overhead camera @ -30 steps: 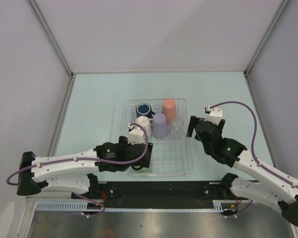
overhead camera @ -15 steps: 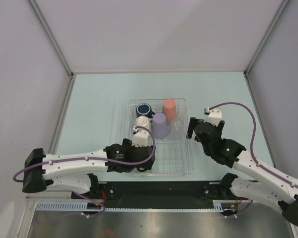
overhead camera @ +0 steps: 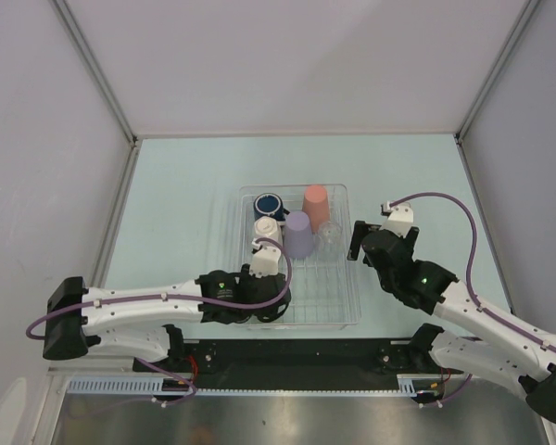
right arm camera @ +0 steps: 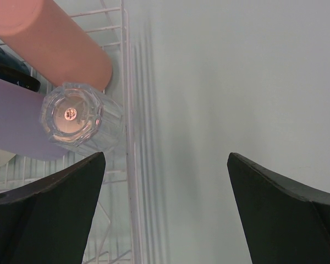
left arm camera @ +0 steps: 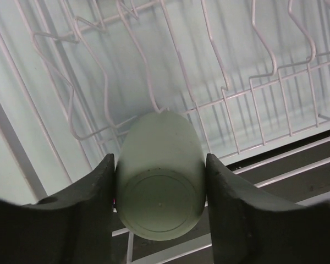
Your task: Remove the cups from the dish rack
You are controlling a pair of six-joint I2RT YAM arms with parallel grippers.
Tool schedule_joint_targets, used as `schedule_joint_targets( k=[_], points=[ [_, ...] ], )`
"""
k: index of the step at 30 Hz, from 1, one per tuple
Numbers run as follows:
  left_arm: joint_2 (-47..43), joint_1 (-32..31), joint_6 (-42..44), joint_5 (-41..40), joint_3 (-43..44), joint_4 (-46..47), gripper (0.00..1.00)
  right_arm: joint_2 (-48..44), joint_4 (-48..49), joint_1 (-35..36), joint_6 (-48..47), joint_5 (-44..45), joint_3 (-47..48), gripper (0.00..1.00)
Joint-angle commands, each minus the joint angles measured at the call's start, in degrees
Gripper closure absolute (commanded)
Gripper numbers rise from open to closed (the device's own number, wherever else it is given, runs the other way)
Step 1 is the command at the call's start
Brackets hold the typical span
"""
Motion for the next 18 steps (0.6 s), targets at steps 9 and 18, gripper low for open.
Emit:
schedule_joint_targets(
  k=[9,18],
  points=[
    [-0.48,-0.79,-0.62,-0.67,-0.05,-0.8,1.0,-1.05,0.13,0.48,1.43,1.22,-0.52,0.0],
    [0.39,-1.05,1.92,-8.03,6.53,-6.69,1.0,-1.66,-0.05,0.57,0.38,1.92,0.18,0.0]
  ],
)
